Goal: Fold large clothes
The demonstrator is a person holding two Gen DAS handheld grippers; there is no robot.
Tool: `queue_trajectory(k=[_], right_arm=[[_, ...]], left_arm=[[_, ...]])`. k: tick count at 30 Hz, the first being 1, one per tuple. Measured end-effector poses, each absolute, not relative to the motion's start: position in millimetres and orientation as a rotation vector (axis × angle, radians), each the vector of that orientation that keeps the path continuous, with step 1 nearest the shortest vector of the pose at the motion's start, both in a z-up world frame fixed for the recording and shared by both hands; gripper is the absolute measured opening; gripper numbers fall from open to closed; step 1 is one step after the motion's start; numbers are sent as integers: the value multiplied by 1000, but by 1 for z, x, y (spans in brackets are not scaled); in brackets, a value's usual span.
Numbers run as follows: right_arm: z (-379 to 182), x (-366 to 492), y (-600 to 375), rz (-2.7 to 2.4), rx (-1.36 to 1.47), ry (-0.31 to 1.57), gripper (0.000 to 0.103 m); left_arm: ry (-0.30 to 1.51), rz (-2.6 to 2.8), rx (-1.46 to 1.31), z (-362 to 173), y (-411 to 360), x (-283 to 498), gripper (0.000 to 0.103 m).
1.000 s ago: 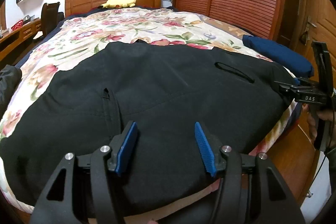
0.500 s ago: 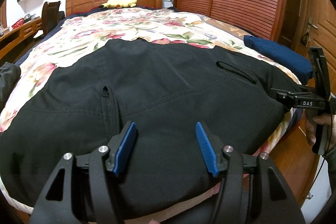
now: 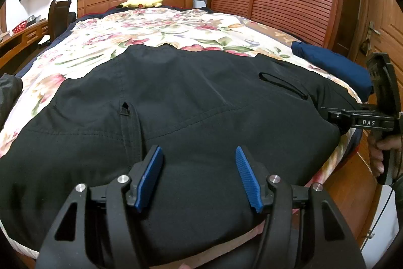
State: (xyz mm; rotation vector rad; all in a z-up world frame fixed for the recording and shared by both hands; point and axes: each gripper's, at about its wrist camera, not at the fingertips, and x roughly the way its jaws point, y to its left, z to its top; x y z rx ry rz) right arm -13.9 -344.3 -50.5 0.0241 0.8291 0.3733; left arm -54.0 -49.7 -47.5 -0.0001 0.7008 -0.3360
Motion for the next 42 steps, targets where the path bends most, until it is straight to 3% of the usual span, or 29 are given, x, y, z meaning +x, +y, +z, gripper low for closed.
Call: queue_trajectory(k=[3, 6, 16, 23, 32, 42], right_arm=[[-39, -16, -338, 391, -5, 810, 24], [-13, -20, -334, 394, -18, 741, 19], [68, -28, -275, 460, -149, 559, 16], [95, -29, -202, 556, -243, 488, 16], [79, -36, -89, 720, -368, 488, 15], [8, -54, -4, 893, -449, 640, 18]], left_arm=[[702, -336, -1, -48, -49, -53, 60], [703, -335, -4, -48, -48, -53, 60], [671, -329, -61, -15, -8, -72, 60], [587, -241, -99, 18, 52, -100, 60], [562, -118, -99, 26, 121, -132, 60], [601, -48, -117, 6, 161, -142, 60]])
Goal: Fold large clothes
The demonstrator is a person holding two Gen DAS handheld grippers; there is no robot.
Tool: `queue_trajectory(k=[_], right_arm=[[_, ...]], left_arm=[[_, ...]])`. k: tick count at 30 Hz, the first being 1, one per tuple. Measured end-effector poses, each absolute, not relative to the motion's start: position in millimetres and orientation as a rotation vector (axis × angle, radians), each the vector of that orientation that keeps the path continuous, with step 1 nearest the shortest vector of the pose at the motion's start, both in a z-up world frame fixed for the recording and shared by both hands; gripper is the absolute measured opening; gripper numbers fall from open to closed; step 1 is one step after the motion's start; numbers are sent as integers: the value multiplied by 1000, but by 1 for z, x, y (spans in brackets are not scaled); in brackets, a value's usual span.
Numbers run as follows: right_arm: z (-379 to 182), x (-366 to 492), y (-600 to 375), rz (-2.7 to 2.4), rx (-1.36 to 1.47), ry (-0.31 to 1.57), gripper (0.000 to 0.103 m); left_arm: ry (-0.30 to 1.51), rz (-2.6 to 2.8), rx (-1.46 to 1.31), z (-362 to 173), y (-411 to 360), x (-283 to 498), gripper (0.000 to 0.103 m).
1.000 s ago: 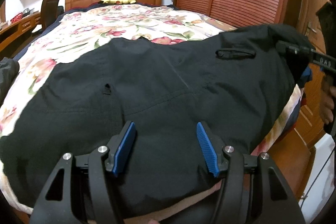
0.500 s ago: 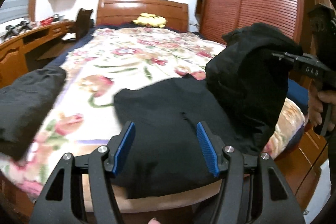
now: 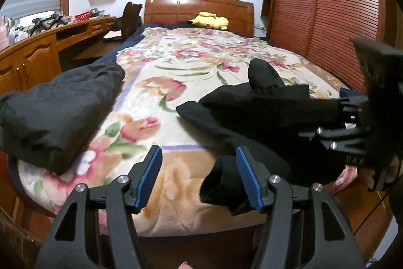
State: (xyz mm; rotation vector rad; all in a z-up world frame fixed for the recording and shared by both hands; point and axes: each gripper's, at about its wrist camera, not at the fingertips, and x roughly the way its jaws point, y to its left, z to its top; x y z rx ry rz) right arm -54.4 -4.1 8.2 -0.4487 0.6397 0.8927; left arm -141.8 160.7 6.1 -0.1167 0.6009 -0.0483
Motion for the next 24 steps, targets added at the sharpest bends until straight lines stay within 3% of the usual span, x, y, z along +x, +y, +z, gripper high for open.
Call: queue_trajectory(k=[4, 6, 8, 16, 24], right_arm=[[3, -54, -3, 894, -435, 656, 28], [10, -53, -5, 910, -398, 664, 57], [24, -56, -13, 913, -365, 638, 69], [61, -45, -59, 822, -303, 550, 72], [16, -15, -89, 729, -271, 676, 72]], left_arm=[[606, -51, -123, 2, 162, -142, 60], [606, -58, -127, 1, 160, -142, 60], [605, -62, -126, 1, 158, -141, 60], [567, -76, -131, 15, 151, -138, 60], [516, -114, -119, 44, 132, -133, 60]])
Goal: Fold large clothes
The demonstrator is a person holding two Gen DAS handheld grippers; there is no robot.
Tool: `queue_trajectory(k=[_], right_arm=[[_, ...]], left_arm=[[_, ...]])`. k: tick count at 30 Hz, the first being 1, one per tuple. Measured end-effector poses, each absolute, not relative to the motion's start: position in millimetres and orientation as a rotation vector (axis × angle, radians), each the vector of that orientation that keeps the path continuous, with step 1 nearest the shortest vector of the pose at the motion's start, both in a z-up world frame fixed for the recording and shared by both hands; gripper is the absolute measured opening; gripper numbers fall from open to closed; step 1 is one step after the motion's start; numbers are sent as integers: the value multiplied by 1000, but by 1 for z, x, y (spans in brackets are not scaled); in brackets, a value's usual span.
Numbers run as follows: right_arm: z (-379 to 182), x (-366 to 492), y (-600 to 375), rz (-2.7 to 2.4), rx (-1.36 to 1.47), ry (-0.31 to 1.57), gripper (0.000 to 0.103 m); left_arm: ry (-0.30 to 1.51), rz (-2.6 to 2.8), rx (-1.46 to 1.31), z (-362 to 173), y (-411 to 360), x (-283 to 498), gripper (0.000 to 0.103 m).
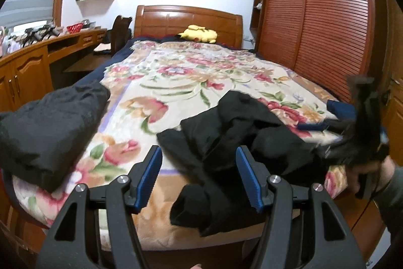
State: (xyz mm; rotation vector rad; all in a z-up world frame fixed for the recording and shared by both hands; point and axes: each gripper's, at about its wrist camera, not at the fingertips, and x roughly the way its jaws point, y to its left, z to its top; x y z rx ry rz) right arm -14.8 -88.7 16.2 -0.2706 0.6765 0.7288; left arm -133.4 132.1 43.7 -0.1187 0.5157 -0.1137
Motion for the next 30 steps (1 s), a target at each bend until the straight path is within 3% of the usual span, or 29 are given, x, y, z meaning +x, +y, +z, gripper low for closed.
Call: queue_trajectory(k=[7, 17, 19, 22, 26, 30], right_arm=[[-15, -22, -68, 772, -307, 727, 72], [8, -19, -92, 746, -268, 682, 71], [13, -19, -96, 725, -284, 663, 71], [18, -16, -102, 713, -284, 653, 71], [21, -14, -107, 701, -289, 651, 71], [18, -12, -108, 699, -299, 660, 71]], left_arm=[[531, -171, -109, 45, 112, -129, 60], [589, -227, -96, 18, 93, -118, 60], [585, -257, -100, 15, 91, -119, 40], [582, -272, -81, 13, 89, -124, 18], [584, -252, -81, 4, 95, -134, 8], [608, -213, -85, -12, 103, -136, 7]])
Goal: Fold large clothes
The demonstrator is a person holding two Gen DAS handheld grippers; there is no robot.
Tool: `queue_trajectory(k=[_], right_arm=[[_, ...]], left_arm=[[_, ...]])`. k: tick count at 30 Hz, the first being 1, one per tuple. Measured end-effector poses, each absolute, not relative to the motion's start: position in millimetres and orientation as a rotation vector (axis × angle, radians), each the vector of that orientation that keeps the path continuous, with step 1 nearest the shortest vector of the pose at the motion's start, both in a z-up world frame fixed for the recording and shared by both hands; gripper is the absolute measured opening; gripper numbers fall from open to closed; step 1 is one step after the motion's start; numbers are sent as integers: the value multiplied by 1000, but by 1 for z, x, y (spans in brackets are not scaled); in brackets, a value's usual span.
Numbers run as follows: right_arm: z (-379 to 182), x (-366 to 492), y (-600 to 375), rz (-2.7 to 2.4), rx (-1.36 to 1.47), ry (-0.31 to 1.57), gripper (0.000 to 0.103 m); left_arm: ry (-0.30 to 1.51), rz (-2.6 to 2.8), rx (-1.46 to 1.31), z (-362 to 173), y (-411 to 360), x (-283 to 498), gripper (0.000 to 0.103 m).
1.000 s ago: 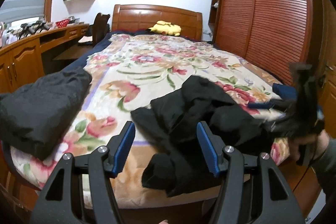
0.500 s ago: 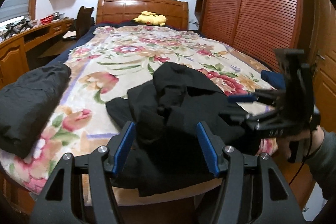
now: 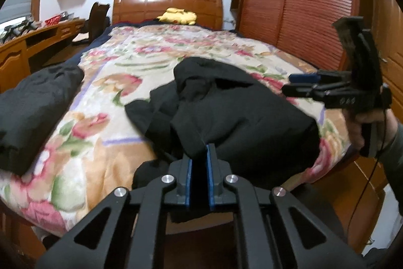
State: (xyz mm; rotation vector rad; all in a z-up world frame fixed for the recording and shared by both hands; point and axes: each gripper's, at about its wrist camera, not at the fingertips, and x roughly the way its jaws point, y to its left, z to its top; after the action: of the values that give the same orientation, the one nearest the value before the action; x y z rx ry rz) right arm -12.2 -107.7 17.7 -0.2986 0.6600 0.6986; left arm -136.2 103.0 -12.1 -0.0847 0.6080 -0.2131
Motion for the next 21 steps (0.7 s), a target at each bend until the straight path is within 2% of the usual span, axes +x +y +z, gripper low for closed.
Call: queue_trajectory(k=[5, 13, 15, 21], right_arm=[[11, -6, -105, 688, -317, 680, 71], [9, 8, -109, 649, -303, 685, 71], [10, 11, -111, 636, -295, 678, 72], [5, 29, -115, 588, -290, 690, 78]], left_arm=[[615, -203, -85, -18, 107, -136, 9], [623, -159, -40, -12, 113, -152, 35], [632, -156, -49, -16, 116, -156, 38], [668, -159, -95, -34, 123, -152, 38]])
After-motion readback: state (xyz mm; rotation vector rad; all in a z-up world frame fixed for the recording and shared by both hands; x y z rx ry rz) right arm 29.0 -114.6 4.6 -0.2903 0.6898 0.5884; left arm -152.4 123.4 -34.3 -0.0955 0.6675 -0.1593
